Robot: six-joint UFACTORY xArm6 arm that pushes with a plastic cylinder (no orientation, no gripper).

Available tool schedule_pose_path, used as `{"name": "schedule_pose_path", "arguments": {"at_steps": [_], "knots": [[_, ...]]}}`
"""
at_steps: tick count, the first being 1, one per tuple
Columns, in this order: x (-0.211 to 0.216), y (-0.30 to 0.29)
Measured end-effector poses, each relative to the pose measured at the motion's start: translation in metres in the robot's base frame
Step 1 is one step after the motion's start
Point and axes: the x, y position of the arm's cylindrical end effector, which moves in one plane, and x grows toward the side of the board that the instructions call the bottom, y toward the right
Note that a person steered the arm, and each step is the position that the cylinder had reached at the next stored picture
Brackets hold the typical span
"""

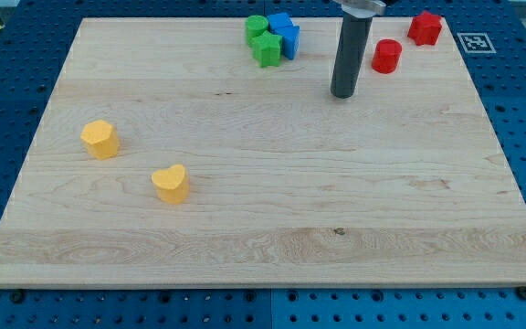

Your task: Move the red circle bottom diagonally to the red star

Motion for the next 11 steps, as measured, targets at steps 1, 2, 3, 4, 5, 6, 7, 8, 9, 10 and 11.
{"name": "schedule_pose_path", "arguments": {"at_steps": [1, 2, 3, 4, 5, 6, 7, 8, 9, 10, 11], "knots": [[0.0, 0.0], [0.0, 0.024], [0.0, 0.026], [-0.019, 0.026], [-0.042, 0.033], [-0.062, 0.038], [-0.085, 0.038], [-0.098, 0.062], [-0.09, 0.099], [-0.068, 0.121], [-0.053, 0.13]]}}
